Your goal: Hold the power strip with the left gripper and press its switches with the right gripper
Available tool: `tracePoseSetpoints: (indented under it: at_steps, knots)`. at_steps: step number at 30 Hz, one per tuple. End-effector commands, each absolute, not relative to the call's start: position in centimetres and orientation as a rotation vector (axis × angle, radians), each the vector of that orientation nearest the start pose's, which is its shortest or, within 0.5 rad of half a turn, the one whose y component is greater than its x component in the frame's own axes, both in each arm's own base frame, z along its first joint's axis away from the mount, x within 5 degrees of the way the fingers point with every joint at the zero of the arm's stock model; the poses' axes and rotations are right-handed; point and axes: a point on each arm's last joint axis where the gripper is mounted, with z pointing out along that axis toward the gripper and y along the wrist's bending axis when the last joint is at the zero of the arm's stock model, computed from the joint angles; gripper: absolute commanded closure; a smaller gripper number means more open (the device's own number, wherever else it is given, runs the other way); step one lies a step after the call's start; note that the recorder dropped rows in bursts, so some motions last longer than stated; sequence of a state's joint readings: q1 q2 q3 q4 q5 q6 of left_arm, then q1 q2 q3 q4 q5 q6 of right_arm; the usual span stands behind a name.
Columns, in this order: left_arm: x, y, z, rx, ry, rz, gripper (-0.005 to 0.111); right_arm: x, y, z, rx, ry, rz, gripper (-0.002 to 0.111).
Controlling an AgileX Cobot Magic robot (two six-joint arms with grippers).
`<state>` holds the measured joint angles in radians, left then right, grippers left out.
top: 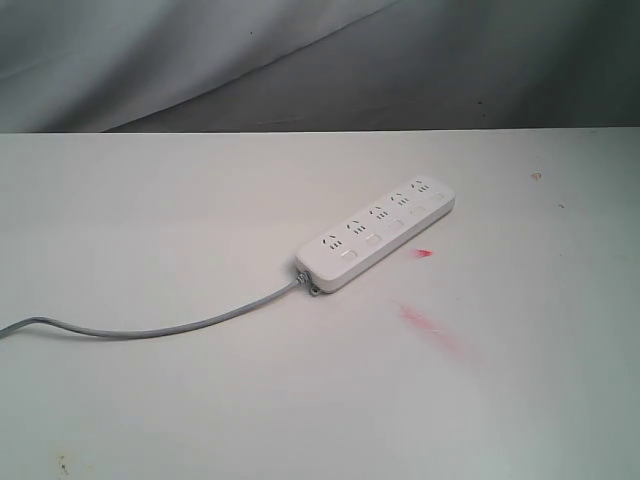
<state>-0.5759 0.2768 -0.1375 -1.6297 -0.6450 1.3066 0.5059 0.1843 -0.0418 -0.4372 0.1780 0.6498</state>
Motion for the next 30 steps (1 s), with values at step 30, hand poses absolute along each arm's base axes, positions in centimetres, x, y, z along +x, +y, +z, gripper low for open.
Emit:
tracePoseSetpoints:
  at_steps: [30]
  knots:
    - [5.5,-1.2,19.9,-0.061,1.656,-0.377,0.107,6.4,2.8,20.2,-0.202,1.783,0.458,0.108]
